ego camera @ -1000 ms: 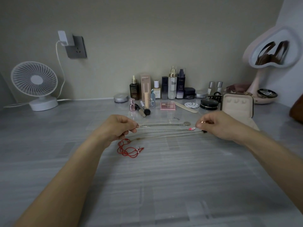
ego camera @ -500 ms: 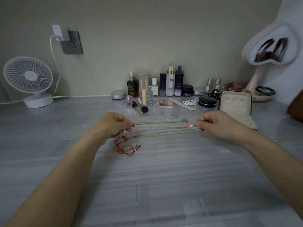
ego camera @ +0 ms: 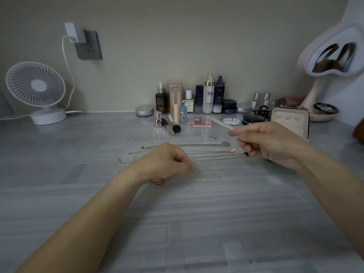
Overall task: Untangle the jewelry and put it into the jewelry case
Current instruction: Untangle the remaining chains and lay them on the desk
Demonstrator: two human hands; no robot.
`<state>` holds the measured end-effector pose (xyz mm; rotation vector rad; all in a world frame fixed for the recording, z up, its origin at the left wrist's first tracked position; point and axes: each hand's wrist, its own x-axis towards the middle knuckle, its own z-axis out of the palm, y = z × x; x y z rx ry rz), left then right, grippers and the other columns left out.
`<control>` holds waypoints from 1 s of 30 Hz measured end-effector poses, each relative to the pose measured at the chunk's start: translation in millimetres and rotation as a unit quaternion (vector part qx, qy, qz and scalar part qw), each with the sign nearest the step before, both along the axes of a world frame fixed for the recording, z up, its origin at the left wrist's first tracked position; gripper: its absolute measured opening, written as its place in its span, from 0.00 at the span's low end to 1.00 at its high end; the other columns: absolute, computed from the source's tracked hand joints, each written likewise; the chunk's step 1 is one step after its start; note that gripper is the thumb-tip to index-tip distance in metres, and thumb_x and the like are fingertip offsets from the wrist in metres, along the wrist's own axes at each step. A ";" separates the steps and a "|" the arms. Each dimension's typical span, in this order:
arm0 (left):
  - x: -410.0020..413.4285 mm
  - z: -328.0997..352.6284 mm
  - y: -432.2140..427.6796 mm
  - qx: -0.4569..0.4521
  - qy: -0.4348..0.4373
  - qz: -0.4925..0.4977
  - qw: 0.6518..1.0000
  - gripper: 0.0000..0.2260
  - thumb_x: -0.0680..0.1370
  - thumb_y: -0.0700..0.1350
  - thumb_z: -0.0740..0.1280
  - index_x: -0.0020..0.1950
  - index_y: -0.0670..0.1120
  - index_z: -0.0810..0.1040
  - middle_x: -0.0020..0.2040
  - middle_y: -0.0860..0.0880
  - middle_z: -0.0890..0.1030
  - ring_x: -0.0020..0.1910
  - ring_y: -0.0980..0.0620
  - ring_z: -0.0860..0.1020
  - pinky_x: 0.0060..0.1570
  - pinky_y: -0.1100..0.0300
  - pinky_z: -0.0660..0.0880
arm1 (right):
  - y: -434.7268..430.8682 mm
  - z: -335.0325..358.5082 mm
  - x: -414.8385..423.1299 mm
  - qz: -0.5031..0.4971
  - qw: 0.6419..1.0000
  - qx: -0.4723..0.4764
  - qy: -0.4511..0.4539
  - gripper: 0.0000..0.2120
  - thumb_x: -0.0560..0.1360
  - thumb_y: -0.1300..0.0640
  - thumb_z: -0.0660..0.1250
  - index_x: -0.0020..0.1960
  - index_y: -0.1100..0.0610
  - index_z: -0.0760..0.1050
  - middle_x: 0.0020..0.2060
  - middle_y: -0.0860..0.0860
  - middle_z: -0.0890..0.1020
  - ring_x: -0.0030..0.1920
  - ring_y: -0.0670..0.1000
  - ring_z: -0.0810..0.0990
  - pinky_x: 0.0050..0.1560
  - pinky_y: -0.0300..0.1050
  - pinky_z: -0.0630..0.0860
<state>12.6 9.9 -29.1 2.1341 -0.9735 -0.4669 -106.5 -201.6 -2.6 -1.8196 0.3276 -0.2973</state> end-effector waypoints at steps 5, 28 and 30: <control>-14.4 -7.0 -10.9 -0.076 -0.087 0.020 0.993 0.08 0.75 0.47 0.68 0.53 0.52 0.81 0.46 0.59 0.78 0.31 0.69 0.74 0.28 0.77 0.65 | 15.2 9.0 6.5 0.016 1.000 0.007 -0.009 0.06 0.75 0.66 0.63 0.43 0.62 0.79 0.29 0.53 0.81 0.26 0.44 0.76 0.25 0.33 0.70; -33.3 6.6 -18.0 -0.313 0.206 0.034 0.926 0.04 0.74 0.44 0.69 0.39 0.49 0.79 0.33 0.57 0.76 0.33 0.59 0.70 0.33 0.62 0.66 | 55.3 32.8 20.0 0.048 0.990 -0.126 -0.036 0.05 0.68 0.57 0.72 0.38 0.60 0.81 0.25 0.49 0.79 0.24 0.42 0.73 0.24 0.34 0.67; -33.2 6.7 -18.1 -0.316 0.215 0.036 0.923 0.05 0.74 0.44 0.69 0.38 0.49 0.79 0.33 0.56 0.76 0.32 0.59 0.70 0.32 0.63 0.66 | 57.4 32.8 20.7 0.047 0.990 -0.131 -0.035 0.05 0.68 0.58 0.72 0.39 0.61 0.81 0.24 0.49 0.79 0.23 0.42 0.73 0.24 0.33 0.68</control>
